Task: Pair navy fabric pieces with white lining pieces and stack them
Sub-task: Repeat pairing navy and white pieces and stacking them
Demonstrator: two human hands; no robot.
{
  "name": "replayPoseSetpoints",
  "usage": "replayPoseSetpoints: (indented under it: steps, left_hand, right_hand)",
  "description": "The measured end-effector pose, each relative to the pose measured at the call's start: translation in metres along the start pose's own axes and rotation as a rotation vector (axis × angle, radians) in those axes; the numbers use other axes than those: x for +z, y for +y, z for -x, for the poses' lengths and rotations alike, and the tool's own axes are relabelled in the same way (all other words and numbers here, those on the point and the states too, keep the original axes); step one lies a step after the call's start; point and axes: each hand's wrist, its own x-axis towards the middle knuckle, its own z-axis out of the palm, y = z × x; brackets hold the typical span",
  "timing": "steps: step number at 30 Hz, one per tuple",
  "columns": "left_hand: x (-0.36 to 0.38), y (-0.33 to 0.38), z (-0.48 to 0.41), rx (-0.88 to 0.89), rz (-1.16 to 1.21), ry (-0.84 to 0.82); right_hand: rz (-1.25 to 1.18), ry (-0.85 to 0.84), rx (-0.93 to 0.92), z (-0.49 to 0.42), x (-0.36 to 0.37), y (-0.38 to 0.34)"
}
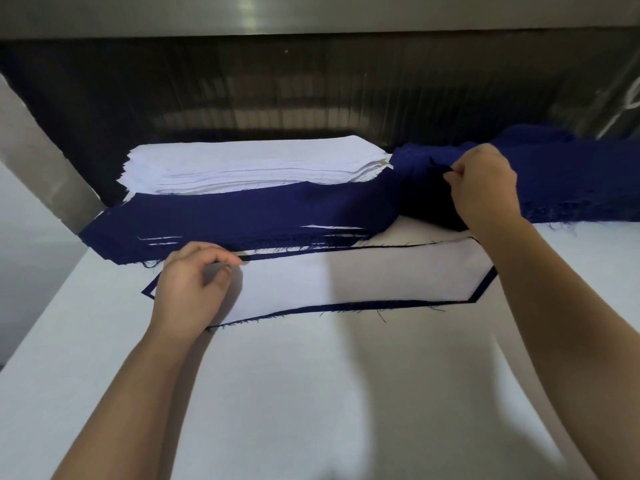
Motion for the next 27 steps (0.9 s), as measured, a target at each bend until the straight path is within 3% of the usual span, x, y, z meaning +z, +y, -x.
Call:
replayPoseSetpoints:
  steps: [5,13,21,27]
  left_hand:
    - [0.0,0.001,0.001,0.006,0.023,0.004]
    - [0.001,-0.001,0.0,0.045,0.018,0.004]
    - [0.001,-0.003,0.001,0.042,0.023,0.004]
    - [0.003,-0.002,0.001,0.033,0.071,0.012]
  right_hand:
    - [-0.119,0.082,-0.071,0.005,-0.003,0.005]
    - [-0.474,0.061,0.092,0.005,-0.008,0.013]
    - [-0.388,0.178,0.031,0.01,-0.004,0.004]
    - [-0.292,0.281,-0.118,0.028,-0.007,-0.028]
